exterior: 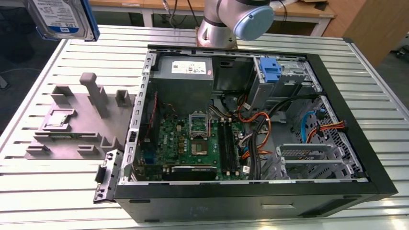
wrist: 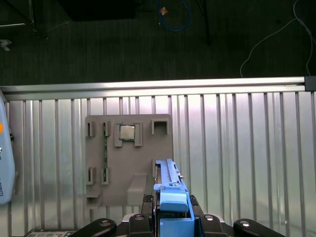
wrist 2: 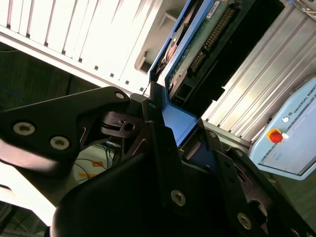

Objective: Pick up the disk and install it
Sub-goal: 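Pick up the disk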

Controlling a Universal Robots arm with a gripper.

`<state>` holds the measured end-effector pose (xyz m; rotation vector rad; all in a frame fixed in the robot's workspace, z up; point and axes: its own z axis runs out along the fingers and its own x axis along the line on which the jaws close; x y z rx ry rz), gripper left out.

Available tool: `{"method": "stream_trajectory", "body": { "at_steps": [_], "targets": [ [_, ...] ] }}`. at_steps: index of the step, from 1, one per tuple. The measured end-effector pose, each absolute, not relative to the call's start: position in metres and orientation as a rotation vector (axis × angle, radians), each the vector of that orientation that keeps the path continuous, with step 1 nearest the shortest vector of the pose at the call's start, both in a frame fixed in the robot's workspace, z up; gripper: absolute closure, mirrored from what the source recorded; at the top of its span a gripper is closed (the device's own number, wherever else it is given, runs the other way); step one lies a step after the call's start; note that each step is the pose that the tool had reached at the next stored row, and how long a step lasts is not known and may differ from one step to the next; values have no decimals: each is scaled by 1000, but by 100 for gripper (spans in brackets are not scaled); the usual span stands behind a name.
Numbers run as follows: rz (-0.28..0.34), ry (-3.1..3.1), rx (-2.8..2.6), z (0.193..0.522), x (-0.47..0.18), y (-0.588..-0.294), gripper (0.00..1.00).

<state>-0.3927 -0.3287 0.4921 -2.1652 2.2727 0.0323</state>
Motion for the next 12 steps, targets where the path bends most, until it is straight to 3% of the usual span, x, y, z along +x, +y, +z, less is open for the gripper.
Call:
{"method": "stream_trajectory", "body": {
  "at_steps": [12],
  "targets": [
    [32, 2273, -2165, 497, -393, -329, 63]
  ]
}}
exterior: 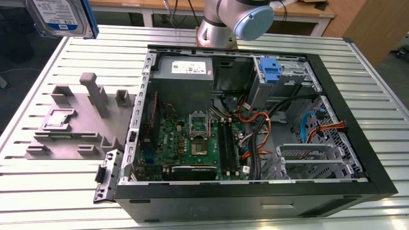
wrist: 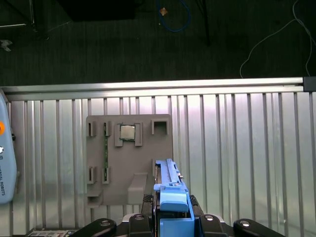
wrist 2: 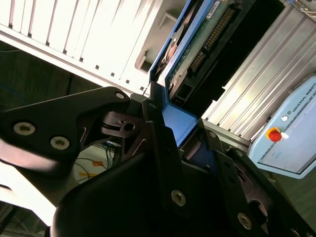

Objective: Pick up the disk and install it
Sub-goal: 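Pick up the disk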

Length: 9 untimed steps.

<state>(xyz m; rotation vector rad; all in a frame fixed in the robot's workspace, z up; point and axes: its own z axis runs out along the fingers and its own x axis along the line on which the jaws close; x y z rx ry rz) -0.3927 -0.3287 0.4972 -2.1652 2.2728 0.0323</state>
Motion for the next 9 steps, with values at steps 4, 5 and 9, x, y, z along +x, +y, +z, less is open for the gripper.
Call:
{"method": "stream_trajectory", "body": {
  "at_steps": [4, 5, 9],
  "targets": [
    [32, 2273, -2165, 497, -393, -329, 63],
    [32, 2273, -2165, 497, -393, -330, 63],
    [32, 2273, -2165, 497, -393, -333, 63]
  ]
}}
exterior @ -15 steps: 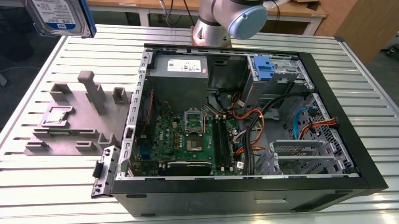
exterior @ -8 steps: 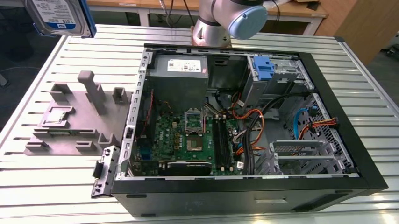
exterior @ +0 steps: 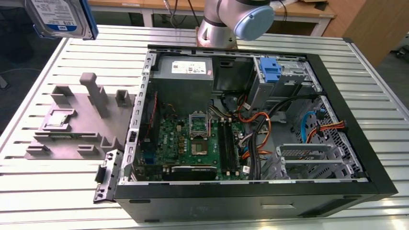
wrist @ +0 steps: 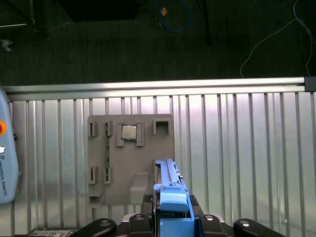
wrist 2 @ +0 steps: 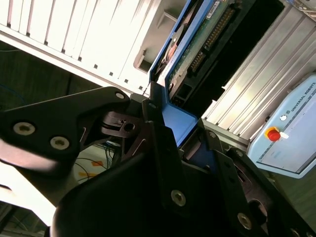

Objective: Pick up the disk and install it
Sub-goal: 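Pick up the disk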

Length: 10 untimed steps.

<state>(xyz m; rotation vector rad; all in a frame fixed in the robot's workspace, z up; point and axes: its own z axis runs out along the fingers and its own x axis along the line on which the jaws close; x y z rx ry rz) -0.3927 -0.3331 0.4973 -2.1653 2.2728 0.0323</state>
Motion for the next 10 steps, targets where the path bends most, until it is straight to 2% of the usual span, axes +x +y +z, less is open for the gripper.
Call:
{"method": "stream_trajectory", "body": {
  "at_steps": [10],
  "targets": [
    [32, 2273, -2165, 497, -392, -340, 63]
  ]
}}
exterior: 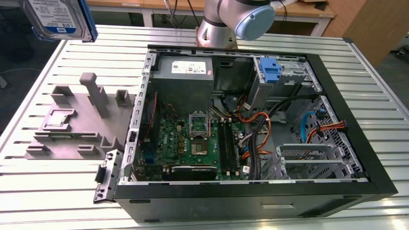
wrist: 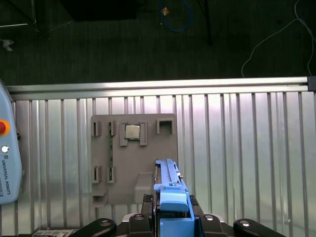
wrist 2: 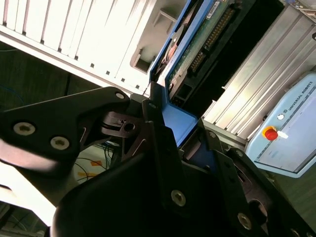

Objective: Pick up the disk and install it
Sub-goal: 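Pick up the disk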

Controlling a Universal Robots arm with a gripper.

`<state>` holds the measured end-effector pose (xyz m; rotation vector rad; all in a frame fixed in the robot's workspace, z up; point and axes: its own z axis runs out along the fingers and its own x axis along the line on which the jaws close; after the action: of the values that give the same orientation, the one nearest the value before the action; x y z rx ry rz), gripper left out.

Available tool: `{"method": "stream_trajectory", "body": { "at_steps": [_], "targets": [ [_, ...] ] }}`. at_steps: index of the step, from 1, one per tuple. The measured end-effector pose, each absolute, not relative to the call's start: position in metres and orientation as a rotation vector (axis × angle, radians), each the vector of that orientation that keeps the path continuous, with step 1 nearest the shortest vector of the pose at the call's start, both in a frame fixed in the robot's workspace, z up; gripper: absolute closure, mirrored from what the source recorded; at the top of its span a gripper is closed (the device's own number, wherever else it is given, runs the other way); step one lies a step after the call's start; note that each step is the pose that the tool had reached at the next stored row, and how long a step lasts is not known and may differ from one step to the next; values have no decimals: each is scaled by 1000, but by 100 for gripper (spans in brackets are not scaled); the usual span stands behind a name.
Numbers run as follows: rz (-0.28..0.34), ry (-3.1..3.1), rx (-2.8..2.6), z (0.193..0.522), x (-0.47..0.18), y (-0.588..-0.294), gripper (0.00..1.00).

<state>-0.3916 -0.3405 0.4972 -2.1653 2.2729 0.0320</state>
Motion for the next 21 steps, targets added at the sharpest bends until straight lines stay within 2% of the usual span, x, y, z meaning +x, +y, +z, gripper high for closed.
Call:
{"method": "stream_trajectory", "body": {
  "at_steps": [21],
  "targets": [
    [32, 2273, -2165, 497, -367, -340, 63]
  ]
}}
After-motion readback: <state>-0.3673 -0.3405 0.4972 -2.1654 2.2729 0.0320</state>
